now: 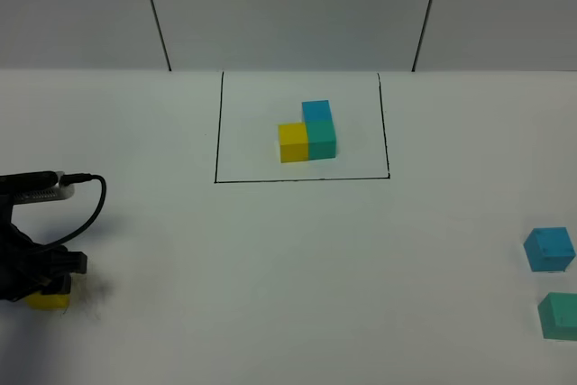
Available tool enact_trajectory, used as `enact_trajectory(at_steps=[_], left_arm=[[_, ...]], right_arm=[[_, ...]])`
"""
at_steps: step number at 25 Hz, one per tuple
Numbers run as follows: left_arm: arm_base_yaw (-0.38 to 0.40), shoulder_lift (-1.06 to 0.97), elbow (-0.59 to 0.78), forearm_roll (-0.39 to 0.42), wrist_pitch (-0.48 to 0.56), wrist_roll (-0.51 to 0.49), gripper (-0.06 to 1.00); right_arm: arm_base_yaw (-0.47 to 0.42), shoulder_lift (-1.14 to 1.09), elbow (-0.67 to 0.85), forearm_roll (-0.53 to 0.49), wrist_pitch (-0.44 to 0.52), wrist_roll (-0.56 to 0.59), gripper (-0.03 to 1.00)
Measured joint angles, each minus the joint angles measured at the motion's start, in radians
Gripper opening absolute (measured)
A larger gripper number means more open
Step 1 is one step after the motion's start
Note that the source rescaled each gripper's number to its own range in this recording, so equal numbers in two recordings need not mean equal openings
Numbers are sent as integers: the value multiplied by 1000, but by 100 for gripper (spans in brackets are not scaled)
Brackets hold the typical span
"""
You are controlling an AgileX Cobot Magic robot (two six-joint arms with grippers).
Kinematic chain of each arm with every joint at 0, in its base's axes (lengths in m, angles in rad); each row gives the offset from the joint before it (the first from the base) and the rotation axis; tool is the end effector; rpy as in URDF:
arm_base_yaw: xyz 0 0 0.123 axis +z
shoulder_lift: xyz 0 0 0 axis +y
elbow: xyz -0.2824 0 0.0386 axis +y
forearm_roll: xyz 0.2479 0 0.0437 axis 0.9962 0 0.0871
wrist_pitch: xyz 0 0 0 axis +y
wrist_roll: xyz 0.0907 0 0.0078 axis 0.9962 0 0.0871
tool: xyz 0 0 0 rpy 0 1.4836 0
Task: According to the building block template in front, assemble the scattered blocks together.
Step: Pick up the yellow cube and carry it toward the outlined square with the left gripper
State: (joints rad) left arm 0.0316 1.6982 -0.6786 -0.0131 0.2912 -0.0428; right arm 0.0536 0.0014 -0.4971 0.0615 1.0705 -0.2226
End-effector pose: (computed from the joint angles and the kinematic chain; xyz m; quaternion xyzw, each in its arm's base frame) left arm 0.2720 0.0083 0.1243 -0.0425 0.9840 -0.0039 0.1727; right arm -0.0050 0.0046 0.2757 -0.1192 0.8482 -0.0129 0.5160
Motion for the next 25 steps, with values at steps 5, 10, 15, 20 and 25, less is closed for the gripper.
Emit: enact_trajectory(at_steps=[5, 10, 15, 20, 25], left_arm=[[0, 0, 0, -2, -4, 0, 0], [0, 0, 0, -2, -31, 6, 0], [-5, -1, -32, -2, 0, 100, 0], [-71, -20, -172, -3, 163, 204, 0], [-187, -22, -331, -4, 331, 426, 0]], right_arm=[[0, 0, 0, 0, 0, 0, 0], [0, 0, 0, 0, 0, 0, 0], [0, 0, 0, 0, 0, 0, 0], [0, 0, 0, 0, 0, 0, 0], [0, 0, 0, 0, 0, 0, 0]])
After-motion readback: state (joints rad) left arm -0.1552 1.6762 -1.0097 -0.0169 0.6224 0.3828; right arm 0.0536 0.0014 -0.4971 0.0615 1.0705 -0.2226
